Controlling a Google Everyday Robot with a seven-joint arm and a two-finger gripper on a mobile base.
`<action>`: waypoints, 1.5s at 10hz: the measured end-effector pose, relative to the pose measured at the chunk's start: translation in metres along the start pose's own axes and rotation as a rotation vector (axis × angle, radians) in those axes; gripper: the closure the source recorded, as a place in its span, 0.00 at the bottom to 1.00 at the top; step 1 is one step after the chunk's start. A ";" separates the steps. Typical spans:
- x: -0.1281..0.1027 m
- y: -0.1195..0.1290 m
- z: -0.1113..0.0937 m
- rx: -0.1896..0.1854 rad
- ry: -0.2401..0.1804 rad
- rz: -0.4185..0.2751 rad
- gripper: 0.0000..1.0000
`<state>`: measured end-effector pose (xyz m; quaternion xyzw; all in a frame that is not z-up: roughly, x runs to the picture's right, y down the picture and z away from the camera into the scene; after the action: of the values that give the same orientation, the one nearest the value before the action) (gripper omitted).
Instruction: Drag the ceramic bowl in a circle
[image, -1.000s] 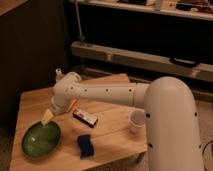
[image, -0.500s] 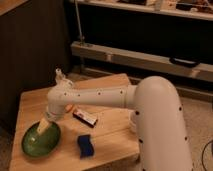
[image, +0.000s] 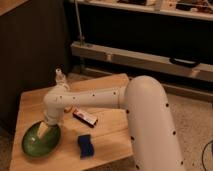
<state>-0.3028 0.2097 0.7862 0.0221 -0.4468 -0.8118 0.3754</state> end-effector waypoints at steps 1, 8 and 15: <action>-0.001 0.002 0.003 0.007 -0.004 0.007 0.20; 0.002 0.004 0.010 0.031 -0.026 -0.014 0.84; 0.022 0.011 -0.012 -0.036 -0.036 -0.053 1.00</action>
<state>-0.3079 0.1835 0.7936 0.0126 -0.4381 -0.8296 0.3459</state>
